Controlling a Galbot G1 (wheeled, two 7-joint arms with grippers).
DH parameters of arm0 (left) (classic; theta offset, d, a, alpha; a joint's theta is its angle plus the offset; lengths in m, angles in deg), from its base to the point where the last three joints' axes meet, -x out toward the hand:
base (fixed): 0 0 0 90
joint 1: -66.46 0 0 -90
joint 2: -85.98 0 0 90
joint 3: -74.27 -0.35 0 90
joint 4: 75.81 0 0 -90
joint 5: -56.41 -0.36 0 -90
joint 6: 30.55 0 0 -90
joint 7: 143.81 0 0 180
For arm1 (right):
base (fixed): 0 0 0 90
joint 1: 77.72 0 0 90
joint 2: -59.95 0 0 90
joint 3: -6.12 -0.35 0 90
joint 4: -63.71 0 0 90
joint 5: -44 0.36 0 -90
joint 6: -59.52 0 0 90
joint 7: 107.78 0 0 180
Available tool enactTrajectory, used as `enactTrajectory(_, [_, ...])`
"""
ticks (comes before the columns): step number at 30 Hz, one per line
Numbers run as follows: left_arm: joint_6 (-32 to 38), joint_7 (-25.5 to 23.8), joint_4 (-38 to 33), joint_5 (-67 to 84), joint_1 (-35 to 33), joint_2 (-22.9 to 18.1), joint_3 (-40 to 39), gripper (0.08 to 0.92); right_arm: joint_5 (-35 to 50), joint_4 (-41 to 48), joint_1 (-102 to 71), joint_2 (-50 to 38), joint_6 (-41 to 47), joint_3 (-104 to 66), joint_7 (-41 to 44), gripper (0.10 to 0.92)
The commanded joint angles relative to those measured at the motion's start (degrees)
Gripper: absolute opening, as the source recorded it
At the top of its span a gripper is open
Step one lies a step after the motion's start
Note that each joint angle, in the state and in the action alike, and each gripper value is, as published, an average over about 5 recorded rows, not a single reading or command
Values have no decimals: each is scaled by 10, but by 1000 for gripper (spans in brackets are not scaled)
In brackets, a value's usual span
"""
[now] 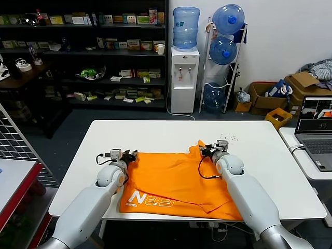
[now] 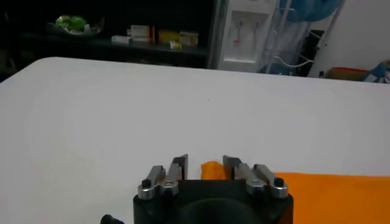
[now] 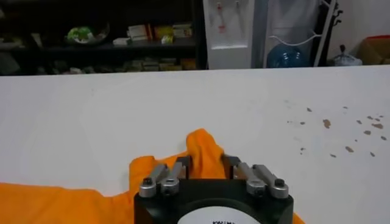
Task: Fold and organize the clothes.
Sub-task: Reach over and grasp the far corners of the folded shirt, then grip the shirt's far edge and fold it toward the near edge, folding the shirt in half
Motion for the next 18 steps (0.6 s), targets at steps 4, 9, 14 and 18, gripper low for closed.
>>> enactTrajectory(4, [-1, 8, -9, 6, -5, -7, -1, 298, 2, -13, -7, -2, -53, -7, 6, 193])
enactTrajectory(9, [1, 15, -38, 7, -16, -2, 7, 152, 12, -56, -27, -14, -78, -20, 3, 125])
enactTrajectory(14, [2, 29, -116, 8, -45, 19, 21, 102, 28, -139, -77, -42, -77, -38, -5, 125])
enactTrajectory(18, [1, 46, -194, 10, -86, 39, 36, 102, 41, -211, -130, -71, -58, -55, -15, 125])
